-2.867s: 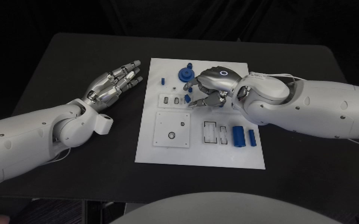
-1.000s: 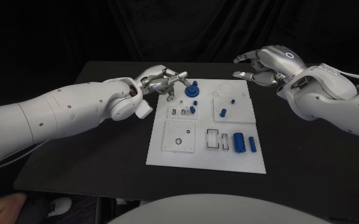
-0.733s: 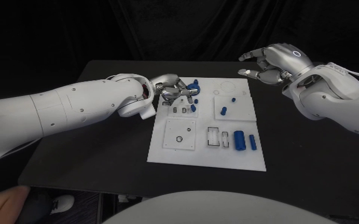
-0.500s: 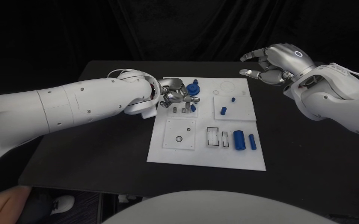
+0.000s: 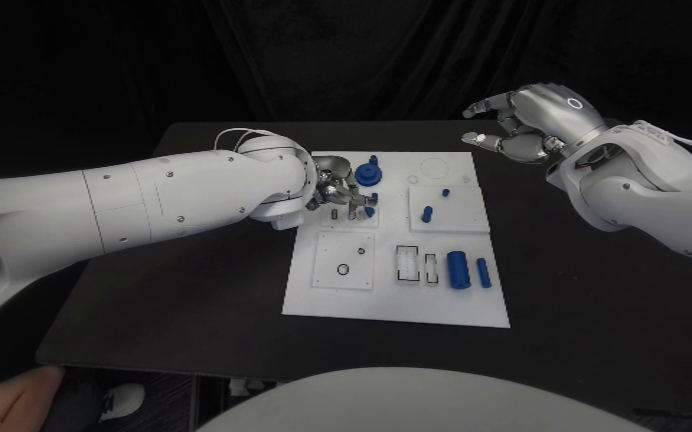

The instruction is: Assemble the parts on the task board

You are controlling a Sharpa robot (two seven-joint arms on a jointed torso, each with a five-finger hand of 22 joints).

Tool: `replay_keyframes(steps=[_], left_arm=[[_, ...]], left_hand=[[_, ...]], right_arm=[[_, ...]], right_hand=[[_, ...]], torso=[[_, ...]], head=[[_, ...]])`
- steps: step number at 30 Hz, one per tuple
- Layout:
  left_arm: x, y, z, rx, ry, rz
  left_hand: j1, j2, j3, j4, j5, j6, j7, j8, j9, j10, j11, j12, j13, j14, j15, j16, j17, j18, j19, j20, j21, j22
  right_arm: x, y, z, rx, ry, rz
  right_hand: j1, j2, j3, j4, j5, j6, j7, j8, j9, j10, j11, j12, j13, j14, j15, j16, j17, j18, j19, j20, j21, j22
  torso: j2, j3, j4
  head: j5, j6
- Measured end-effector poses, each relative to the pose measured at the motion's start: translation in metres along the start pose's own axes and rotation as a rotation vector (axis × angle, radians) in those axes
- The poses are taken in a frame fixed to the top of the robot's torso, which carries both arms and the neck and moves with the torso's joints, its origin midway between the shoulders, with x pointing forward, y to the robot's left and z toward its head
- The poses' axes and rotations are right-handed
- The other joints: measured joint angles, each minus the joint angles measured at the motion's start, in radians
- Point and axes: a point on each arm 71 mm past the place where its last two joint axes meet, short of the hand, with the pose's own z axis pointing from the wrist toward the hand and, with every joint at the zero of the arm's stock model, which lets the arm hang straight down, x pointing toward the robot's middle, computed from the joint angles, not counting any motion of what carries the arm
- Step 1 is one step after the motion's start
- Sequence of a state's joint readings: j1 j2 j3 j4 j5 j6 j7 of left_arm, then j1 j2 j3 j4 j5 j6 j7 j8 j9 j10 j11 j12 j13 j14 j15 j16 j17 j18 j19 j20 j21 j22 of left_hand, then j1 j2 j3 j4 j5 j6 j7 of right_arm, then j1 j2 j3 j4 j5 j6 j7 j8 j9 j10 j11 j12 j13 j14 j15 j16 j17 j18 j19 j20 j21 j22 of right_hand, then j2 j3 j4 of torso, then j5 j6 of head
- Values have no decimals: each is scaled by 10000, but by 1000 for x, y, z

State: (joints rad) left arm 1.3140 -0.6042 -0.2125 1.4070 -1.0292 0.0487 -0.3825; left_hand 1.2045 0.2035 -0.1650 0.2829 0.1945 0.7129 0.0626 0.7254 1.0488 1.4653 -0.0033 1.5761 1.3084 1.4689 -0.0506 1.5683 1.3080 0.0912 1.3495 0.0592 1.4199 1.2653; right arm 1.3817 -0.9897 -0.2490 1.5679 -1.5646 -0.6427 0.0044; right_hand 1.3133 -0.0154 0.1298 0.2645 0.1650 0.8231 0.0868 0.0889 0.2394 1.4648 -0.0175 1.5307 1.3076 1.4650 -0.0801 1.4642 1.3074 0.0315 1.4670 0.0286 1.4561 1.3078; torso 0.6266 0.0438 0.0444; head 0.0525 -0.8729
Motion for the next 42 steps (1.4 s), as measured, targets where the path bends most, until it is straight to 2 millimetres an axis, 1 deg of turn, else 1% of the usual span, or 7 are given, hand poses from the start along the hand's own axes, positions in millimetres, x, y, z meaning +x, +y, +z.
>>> replay_keyframes(steps=[4,18,21,24,28,35,42], left_arm=[[0,0,-1,-289,-29,51],[2,-5,1,-594,-132,114],[2,-5,2,-646,-165,116],[0,-4,3,-703,-236,95],[-1,-4,4,-739,-356,57],[-4,-6,8,-762,-541,13],[-6,-9,14,-786,-684,-9]], left_hand=[[-54,54,0,0,37,56,-56,66,209,-1,0,0,0,-19,-18,0,0,0,0,0,0,-11],[-248,38,0,0,97,91,-90,-43,258,34,-36,-1,2,-37,-34,0,-1,3,0,0,-1,-126],[-338,110,-18,17,97,144,-88,-141,258,34,-36,-1,2,-37,-34,0,-2,4,-5,-5,-43,-136],[-471,130,-28,27,96,200,-90,-382,244,35,-36,-2,2,-37,-34,0,-2,5,-38,-38,-106,-168],[-471,130,-28,27,96,253,-92,-439,227,35,-36,-2,2,-37,-33,0,-2,4,-38,-37,-108,-212],[-524,77,-28,26,134,343,-89,-632,201,35,-36,-3,2,-37,-33,0,-3,6,-74,-73,-185,-281],[-524,76,-28,26,152,414,-88,-752,186,34,-36,-6,2,-37,-32,0,-3,6,-73,-73,-185,-281]], right_arm=[[0,-1,0,15,3,-12],[1,0,2,25,42,-13],[2,-1,3,44,66,-22],[3,-1,3,54,103,-17],[3,-1,3,56,134,-14],[4,-2,3,95,176,-27],[4,-3,2,123,214,-35]], right_hand=[[0,0,0,0,40,0,0,0,-10,0,0,0,0,0,0,0,0,0,0,0,0,-1],[50,49,17,-17,166,20,20,0,-36,0,0,0,0,0,0,-1,0,0,0,0,0,-1],[106,106,112,-112,603,37,37,-60,-89,35,35,0,0,0,0,-1,0,0,0,0,0,-2],[106,105,124,-124,706,37,37,-68,-100,35,35,0,0,0,0,-1,0,0,0,0,0,-2],[106,105,124,-124,706,37,37,-68,-100,35,35,0,0,0,0,-1,0,0,0,0,0,-2],[105,105,124,-124,706,64,65,-68,-99,35,35,0,0,0,0,-1,0,0,0,0,0,-3],[105,104,124,-124,706,64,65,-68,-98,35,34,0,0,0,0,-1,0,0,0,0,0,-3]], torso=[[-6,40,-32],[-1,99,-34],[-6,120,-35],[-6,136,-38],[-6,120,-46],[-19,57,-38],[-13,39,-36]], head=[[22,0],[-39,2],[-36,2],[-4,2],[5,2],[-6,2],[-12,2]])
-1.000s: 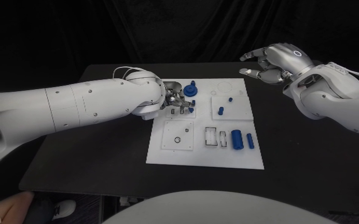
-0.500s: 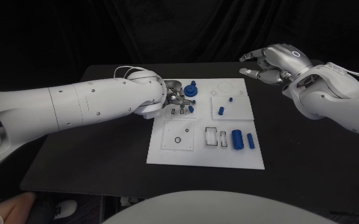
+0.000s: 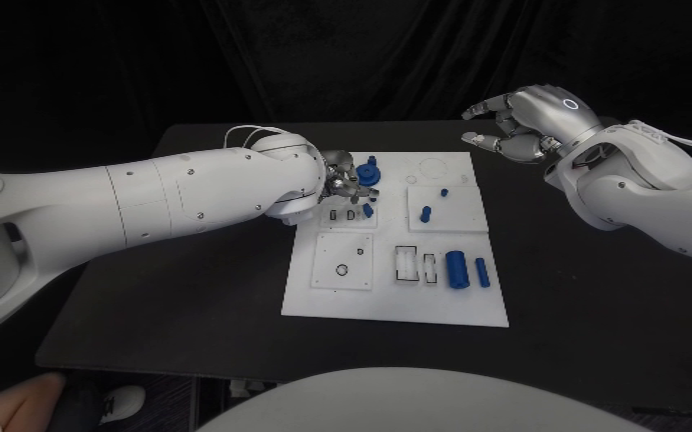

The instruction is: Assemble the parts on the task board

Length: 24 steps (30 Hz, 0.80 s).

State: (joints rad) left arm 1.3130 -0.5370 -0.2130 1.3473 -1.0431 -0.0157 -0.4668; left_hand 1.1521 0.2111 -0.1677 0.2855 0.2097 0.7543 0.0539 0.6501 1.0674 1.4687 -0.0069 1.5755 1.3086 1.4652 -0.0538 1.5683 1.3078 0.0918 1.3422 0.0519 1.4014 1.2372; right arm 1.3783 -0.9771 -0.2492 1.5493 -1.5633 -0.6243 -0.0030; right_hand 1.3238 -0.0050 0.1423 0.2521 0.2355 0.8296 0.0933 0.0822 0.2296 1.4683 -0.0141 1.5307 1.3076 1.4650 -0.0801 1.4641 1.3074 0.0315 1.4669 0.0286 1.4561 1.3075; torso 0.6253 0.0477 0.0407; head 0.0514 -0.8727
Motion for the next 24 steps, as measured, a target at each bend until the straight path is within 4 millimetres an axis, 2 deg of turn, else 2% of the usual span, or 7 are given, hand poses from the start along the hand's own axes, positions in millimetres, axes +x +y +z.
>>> replay_keyframes(steps=[10,21,24], left_arm=[[2,-2,4,-35,-18,-11],[5,-2,8,-89,33,-16],[6,-2,9,-107,67,-19]], left_hand=[[0,0,29,-29,19,181,-42,-150,-11,-28,-26,-1,0,0,1,0,-1,0,0,1,0,0],[0,0,71,-71,19,447,-93,-267,-6,-28,-25,-1,1,-1,-71,0,-1,0,0,1,-40,22],[0,0,98,-98,19,555,-93,-326,17,-22,-92,-1,2,-1,-72,0,-1,0,0,1,-40,54]], right_arm=[[0,0,0,2,39,3],[1,0,1,2,76,5],[1,0,1,4,84,4]], right_hand=[[0,-1,0,0,38,0,0,0,-8,0,0,0,0,0,0,0,0,-1,0,0,0,-1],[-1,-1,0,0,38,0,0,0,-7,0,0,-51,0,0,0,0,0,-1,-36,37,0,-1],[-1,-1,0,0,38,0,0,0,-7,0,0,-51,0,0,0,0,0,0,-37,37,0,-1]], torso=[[9,-20,-2],[9,-24,-13],[7,-23,-12]], head=[[-2,0],[-16,0],[-25,0]])
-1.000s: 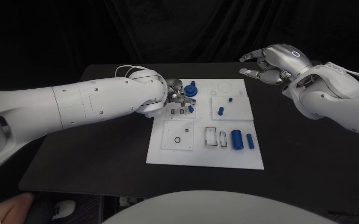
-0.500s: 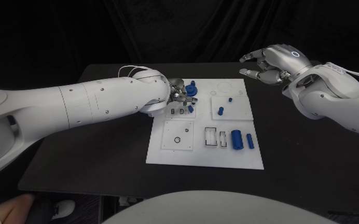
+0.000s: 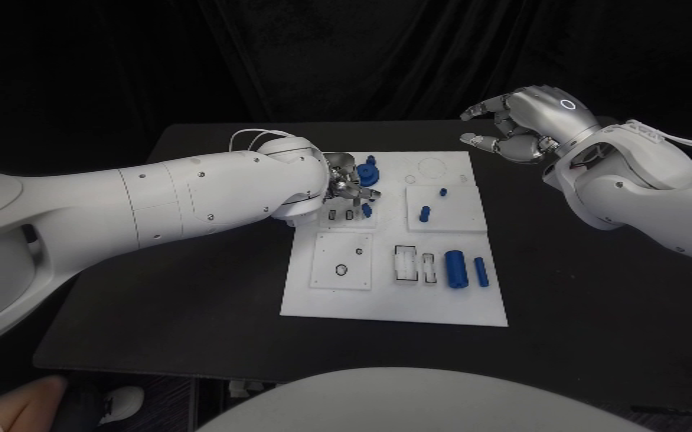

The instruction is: Assemble the parts on the task board

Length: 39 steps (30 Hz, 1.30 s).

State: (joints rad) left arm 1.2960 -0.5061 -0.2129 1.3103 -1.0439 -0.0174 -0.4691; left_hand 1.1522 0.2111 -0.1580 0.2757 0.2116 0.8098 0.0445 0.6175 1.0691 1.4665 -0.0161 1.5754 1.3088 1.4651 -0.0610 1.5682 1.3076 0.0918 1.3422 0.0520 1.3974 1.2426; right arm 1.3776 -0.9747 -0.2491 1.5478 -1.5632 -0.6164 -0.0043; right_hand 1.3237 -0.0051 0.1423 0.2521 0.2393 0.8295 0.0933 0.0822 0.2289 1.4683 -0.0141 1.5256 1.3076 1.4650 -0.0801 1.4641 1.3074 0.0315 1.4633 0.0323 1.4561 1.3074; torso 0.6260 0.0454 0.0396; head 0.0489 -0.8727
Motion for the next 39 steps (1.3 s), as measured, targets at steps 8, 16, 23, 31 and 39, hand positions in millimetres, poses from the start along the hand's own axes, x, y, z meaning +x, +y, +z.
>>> replay_keyframes(steps=[8,16,23,31,39], left_arm=[[3,1,2,-61,78,-2],[7,1,4,-84,168,0],[9,1,5,-114,228,13],[10,0,7,-140,279,30],[12,0,8,-162,354,67]], left_hand=[[0,0,30,28,0,164,-49,-47,48,0,-1,0,4,4,-4,0,0,0,0,0,0,33],[41,-41,70,-13,0,212,-70,-47,77,-15,-53,0,5,22,-49,0,0,0,0,1,0,32],[81,-82,127,-70,47,284,-70,-160,96,2,-71,0,11,0,-71,0,-1,-1,-36,-36,0,4],[192,-126,264,-207,109,319,-105,-399,107,2,-71,0,14,35,-106,0,-1,0,-37,-109,-51,-16],[360,-169,411,-298,194,392,-106,-534,127,-31,-102,6,17,32,-109,0,-1,0,-37,-109,-51,-16]], right_arm=[[0,0,0,4,15,0],[0,0,0,5,27,1],[1,0,0,4,47,2],[1,0,0,4,82,1],[2,0,0,18,144,0]], right_hand=[[0,0,0,0,0,0,0,0,-11,0,0,0,0,0,0,0,0,0,0,0,0,0],[0,0,0,0,0,0,0,0,-10,0,0,0,0,0,0,0,0,0,0,0,0,-1],[0,-1,0,0,0,0,0,0,-10,0,0,-39,0,0,0,0,0,0,0,0,0,-1],[-1,-1,0,0,0,0,0,0,-9,0,0,-39,0,0,0,0,0,0,0,0,0,-1],[-1,-1,0,0,0,0,0,0,-17,0,0,-39,0,0,0,0,0,-1,0,0,0,-1]], torso=[[-1,2,3],[-2,2,1],[-5,2,1],[-5,2,1],[-12,1,2]], head=[[-8,0],[-22,0],[-30,1],[-39,1],[-20,1]])
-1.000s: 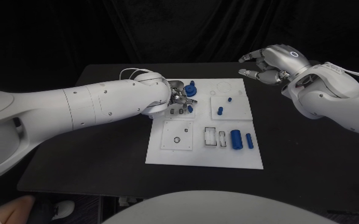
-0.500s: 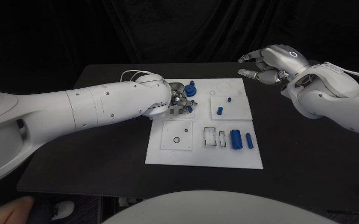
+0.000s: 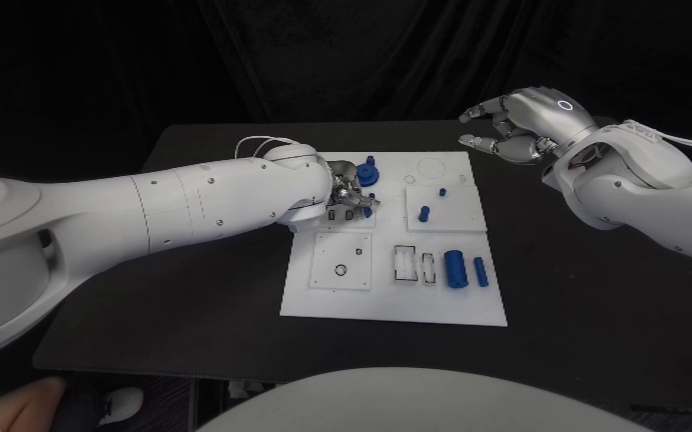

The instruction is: Assemble the parts on the task board

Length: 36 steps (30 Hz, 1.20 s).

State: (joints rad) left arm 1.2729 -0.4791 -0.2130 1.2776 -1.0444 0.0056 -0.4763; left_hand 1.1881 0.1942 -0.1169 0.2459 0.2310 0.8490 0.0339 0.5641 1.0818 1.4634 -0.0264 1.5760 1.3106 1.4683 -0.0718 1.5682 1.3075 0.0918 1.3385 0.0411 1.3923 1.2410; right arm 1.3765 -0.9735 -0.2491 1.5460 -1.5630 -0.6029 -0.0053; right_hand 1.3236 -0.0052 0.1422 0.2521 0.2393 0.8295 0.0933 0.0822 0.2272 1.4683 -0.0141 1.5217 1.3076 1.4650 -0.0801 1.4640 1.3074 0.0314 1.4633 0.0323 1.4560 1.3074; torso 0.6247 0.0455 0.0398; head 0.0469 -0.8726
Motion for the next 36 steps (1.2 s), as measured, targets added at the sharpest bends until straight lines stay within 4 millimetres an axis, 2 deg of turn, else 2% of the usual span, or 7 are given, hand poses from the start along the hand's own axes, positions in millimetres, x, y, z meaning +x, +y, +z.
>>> replay_keyframes(steps=[15,24,31,36], left_arm=[[1,-1,2,-32,111,53],[1,-1,2,-10,133,63],[0,-1,2,11,133,57],[0,0,2,30,126,47]], left_hand=[[137,-139,342,-198,456,105,-34,-378,81,33,-36,0,-10,-32,-32,0,0,0,36,-35,-76,13],[276,-279,739,-327,824,104,-33,-823,95,33,-36,-1,-10,-32,-32,0,0,0,36,-35,-116,12],[408,-417,1295,-464,1353,120,-11,-1245,116,33,-35,-6,-12,-33,-32,0,0,1,36,-35,-156,35],[381,-732,1997,-608,1808,204,54,-1523,229,35,-37,-7,-27,-32,-31,0,0,0,36,-35,-167,81]], right_arm=[[0,-1,0,65,82,0],[1,-1,0,99,103,2],[1,-1,-1,126,113,1],[1,-1,-1,137,120,0]], right_hand=[[69,69,28,-28,70,81,8,0,-29,0,0,0,1,0,0,0,0,1,0,0,0,0],[68,68,55,-55,197,81,8,-38,-43,0,0,1,1,0,0,0,0,1,0,0,0,-1],[70,70,84,-26,197,81,8,-38,-43,0,0,1,1,0,0,0,0,0,0,0,0,-1],[108,108,84,-26,196,81,8,-38,-43,0,0,1,2,0,0,0,0,0,0,0,0,0]], torso=[[13,-6,-2],[13,-6,-1],[13,-9,1],[13,-11,5]], head=[[-11,0],[-29,0],[-30,0],[-31,0]])
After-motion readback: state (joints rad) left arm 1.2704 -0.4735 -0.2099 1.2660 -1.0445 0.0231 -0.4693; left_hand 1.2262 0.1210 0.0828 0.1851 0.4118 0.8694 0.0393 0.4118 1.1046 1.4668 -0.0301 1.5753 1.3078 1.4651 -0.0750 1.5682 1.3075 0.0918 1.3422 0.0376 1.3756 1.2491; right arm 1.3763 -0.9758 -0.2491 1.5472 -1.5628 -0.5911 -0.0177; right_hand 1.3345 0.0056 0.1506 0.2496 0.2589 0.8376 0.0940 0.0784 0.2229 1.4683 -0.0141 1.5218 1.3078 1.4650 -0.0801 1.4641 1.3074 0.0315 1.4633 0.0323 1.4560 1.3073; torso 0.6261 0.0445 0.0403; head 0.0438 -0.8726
